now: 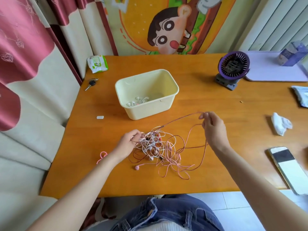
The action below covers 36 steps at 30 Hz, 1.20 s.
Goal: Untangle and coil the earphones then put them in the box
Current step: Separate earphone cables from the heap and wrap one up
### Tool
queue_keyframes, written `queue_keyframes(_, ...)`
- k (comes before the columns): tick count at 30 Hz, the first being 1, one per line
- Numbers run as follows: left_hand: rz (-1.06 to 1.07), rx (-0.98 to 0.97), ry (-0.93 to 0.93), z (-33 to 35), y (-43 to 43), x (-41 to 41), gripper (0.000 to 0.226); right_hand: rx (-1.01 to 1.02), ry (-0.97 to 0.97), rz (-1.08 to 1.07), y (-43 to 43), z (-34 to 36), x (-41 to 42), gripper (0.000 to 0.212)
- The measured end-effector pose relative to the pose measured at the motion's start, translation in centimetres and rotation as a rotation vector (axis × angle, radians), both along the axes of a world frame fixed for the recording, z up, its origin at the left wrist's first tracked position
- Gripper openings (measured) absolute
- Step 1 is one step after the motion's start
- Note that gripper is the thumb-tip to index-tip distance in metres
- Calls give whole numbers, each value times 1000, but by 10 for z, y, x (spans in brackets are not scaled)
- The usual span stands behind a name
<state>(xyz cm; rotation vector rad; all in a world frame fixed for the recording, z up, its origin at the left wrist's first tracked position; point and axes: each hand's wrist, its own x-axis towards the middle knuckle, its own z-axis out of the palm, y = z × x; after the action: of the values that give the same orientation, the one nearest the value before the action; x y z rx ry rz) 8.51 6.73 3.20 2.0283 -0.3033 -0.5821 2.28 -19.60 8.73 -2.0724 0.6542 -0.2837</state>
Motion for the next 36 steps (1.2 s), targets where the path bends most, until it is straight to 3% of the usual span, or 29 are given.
queue_keyframes(3, 27, -18, 21, 0, 3, 3, 26, -215, 466, 122, -19, -27, 1, 26)
queue_keyframes(5, 6, -4, 6, 3, 1, 2, 25, -393, 585, 215, -17, -35, -3, 32)
queue_keyframes(8, -19, 67, -55, 1, -3, 5, 24, -449, 227, 300, 9, -30, -2, 42)
queue_keyframes(10, -25, 89, -68, 1, -8, 5, 24, -431, 33, 423, 32, -19, 3, 37)
queue_keyframes(14, -59, 124, -129, 8, -19, 3, 23, -490, 39, 724, 68, -15, 9, 37)
queue_keyframes(17, -73, 89, -143, 13, -23, 0, 21, -555, 117, 791, 73, -20, 15, 29)
queue_keyframes(22, -84, 65, -106, 12, -11, -1, 16, -508, 99, 775, 64, -21, 20, 17)
queue_keyframes(27, 0, 65, -161, 6, 7, 3, 25, -296, 130, 469, 41, -8, 25, 23)
queue_keyframes(36, 67, 396, -135, -22, 20, 8, 32, -188, -90, 105, 28, 18, 32, 23)
